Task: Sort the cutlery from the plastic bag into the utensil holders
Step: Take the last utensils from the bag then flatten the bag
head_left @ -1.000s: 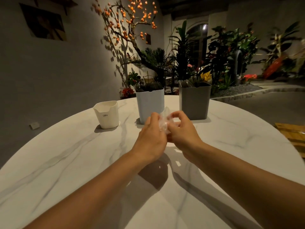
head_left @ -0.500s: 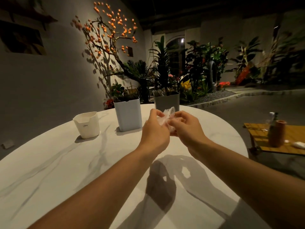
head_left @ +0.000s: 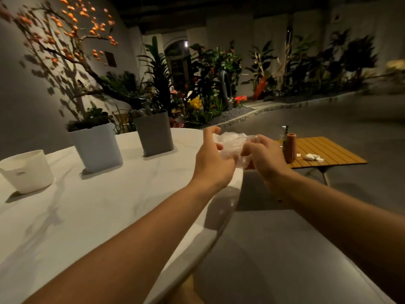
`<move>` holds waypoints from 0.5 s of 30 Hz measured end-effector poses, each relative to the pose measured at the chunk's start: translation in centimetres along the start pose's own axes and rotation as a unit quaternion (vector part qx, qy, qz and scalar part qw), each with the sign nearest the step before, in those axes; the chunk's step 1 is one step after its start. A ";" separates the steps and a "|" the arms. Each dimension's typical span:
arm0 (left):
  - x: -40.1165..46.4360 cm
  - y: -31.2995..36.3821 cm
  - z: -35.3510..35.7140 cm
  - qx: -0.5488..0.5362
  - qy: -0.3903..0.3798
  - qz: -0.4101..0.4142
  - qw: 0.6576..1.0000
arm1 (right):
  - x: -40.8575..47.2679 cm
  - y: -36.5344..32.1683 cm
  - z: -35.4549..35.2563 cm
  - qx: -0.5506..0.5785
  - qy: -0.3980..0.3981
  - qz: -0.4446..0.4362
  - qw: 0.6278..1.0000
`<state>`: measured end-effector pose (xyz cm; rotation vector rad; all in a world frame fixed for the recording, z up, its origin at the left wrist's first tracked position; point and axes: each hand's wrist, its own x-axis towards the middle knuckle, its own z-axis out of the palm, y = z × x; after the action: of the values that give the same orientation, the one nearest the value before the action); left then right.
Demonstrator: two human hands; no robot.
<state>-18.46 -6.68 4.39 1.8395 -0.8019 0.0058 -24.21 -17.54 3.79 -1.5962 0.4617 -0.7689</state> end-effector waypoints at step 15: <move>-4.6 -3.6 17.5 -0.107 -0.183 -0.214 0.954 | -3.5 14.1 -15.3 -0.043 0.090 0.171 0.980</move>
<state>-26.42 -18.17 -7.63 1.7929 -0.6062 -0.6909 -35.58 -28.50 -10.16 -1.4788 0.8867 -0.6385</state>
